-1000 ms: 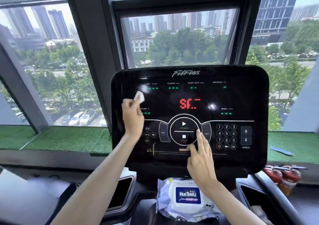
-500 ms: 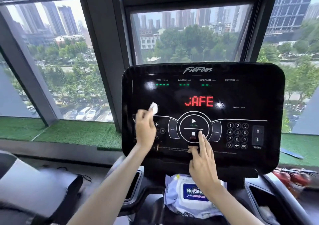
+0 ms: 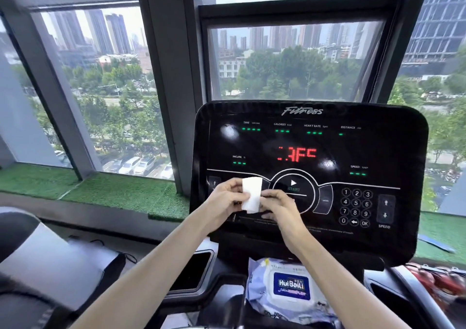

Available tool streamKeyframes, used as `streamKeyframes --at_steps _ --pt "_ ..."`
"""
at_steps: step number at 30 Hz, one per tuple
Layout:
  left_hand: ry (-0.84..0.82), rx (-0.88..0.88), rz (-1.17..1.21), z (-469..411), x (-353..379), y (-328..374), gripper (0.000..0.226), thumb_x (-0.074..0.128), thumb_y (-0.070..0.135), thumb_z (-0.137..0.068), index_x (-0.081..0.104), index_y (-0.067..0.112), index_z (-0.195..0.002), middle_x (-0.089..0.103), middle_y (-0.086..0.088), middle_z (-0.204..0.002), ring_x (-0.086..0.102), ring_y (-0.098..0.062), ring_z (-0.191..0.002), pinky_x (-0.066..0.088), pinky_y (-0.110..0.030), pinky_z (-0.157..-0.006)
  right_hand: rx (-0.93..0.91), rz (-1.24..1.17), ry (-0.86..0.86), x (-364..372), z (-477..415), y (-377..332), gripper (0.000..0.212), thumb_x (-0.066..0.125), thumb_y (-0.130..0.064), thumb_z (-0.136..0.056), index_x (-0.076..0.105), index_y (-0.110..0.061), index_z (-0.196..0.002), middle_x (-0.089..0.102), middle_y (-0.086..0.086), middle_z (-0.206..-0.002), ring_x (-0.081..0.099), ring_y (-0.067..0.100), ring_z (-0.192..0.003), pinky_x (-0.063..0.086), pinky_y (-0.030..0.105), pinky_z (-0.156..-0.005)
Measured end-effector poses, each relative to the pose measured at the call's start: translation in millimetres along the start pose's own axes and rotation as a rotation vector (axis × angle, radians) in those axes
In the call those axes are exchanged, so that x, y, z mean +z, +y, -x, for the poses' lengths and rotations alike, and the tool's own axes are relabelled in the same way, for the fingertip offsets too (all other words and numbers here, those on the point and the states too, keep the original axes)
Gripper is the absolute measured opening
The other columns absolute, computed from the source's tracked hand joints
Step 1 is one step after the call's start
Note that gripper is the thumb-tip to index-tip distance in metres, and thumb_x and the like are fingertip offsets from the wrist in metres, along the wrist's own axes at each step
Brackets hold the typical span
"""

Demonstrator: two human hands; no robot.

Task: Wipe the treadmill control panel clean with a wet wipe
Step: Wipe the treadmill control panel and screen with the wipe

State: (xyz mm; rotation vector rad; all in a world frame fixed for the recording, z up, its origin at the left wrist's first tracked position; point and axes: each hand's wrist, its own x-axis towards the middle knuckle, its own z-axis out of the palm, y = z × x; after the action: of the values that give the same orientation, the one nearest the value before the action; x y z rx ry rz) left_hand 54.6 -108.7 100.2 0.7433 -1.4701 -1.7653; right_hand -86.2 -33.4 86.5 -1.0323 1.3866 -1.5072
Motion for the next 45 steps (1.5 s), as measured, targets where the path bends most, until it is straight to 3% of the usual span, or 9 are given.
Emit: streamKeyframes --at_steps 7,11,17,22,28,32,39,42,45 --pt "0.47 -0.057 -0.148 12.3 5.7 -17.1 0.026 0.07 0.011 -0.082 0.053 0.01 -0.101 0.06 -0.006 -0.098 0.06 -0.012 -0.086 0.053 -0.031 -0.078 -0.077 0.105 0.194 22.1 -3.2 6.9 0.012 0.067 -0.006 -0.08 0.059 -0.014 -0.077 0.06 0.0 -0.067 0.054 0.011 -0.06 0.045 0.017 -0.057" --pt "0.295 -0.144 0.018 21.0 14.6 -20.6 0.033 0.069 0.034 -0.083 0.059 0.009 -0.102 0.069 -0.006 -0.101 0.066 -0.019 -0.094 0.055 -0.036 -0.079 -0.287 0.334 0.23 34.3 0.9 14.4 0.014 0.069 -0.012 -0.079 0.058 -0.018 -0.074 0.062 -0.003 -0.074 0.058 0.008 -0.068 0.042 0.009 -0.059" --pt "0.529 -0.029 0.092 12.5 0.3 -12.0 0.003 0.062 0.005 -0.085 0.063 0.007 -0.084 0.068 -0.017 -0.091 0.066 -0.022 -0.079 0.053 -0.031 -0.064 -0.472 0.507 0.087 36.8 -4.8 26.5 0.015 0.067 -0.006 -0.079 0.064 -0.018 -0.086 0.059 -0.006 -0.089 0.057 0.004 -0.084 0.043 0.012 -0.074" --pt "1.077 0.375 -0.585 0.2 -48.9 8.7 0.005 0.052 0.009 -0.09 0.057 0.009 -0.088 0.057 -0.005 -0.085 0.057 -0.023 -0.076 0.036 -0.014 -0.057 -0.49 0.737 0.198 14.5 4.9 54.1 0.018 0.057 -0.004 -0.083 0.064 -0.015 -0.095 0.057 -0.008 -0.098 0.053 0.007 -0.093 0.044 0.021 -0.076" --pt "0.796 0.537 -1.102 -32.7 -8.2 -35.5 0.017 0.054 0.003 -0.087 0.059 0.006 -0.103 0.057 -0.009 -0.092 0.057 -0.025 -0.079 0.05 -0.033 -0.063 -0.49 0.844 0.305 0.3 16.3 71.6 0.023 0.056 0.006 -0.078 0.064 -0.008 -0.093 0.06 0.001 -0.097 0.055 0.017 -0.091 0.041 0.02 -0.075" --pt "0.18 0.607 -1.071 -22.1 32.6 -63.8 0.016 0.056 0.011 -0.09 0.064 0.008 -0.103 0.057 -0.004 -0.085 0.055 -0.018 -0.07 0.049 -0.035 -0.066 -0.518 0.882 0.345 -14.1 20.8 76.4 0.025 0.056 0.01 -0.076 0.064 -0.005 -0.093 0.061 0.003 -0.095 0.055 0.02 -0.089 0.049 0.031 -0.075" --pt "1.026 0.491 -0.811 -11.5 -41.9 -12.0 0.012 0.044 0.005 -0.091 0.057 0.006 -0.093 0.052 -0.005 -0.091 0.045 -0.008 -0.067 0.034 -0.008 -0.056 -0.424 0.9 0.422 -29.3 30.6 85.1 0.027 0.055 0.012 -0.073 0.065 -0.006 -0.091 0.063 0.006 -0.095 0.055 0.022 -0.089 0.041 0.025 -0.074" --pt "1.014 0.332 -0.902 -17.5 -32.7 -36.4 0.011 0.048 0.006 -0.089 0.056 0.005 -0.096 0.056 -0.009 -0.095 0.056 -0.024 -0.076 0.044 -0.028 -0.063 -0.416 0.901 0.405 -40.1 33.8 86.2 0.026 0.054 0.011 -0.072 0.065 -0.005 -0.089 0.062 0.006 -0.092 0.056 0.025 -0.089 0.046 0.033 -0.075" --pt "0.793 0.463 -0.914 -24.4 26.6 -78.0 0.014 0.053 0.0 -0.086 0.058 0.001 -0.099 0.06 -0.016 -0.094 0.058 -0.033 -0.082 0.04 -0.033 -0.073 -0.41 0.921 0.392 -53.9 37.4 85.4 0.025 0.054 0.011 -0.072 0.064 -0.004 -0.089 0.062 0.007 -0.091 0.056 0.027 -0.088 0.048 0.037 -0.076"
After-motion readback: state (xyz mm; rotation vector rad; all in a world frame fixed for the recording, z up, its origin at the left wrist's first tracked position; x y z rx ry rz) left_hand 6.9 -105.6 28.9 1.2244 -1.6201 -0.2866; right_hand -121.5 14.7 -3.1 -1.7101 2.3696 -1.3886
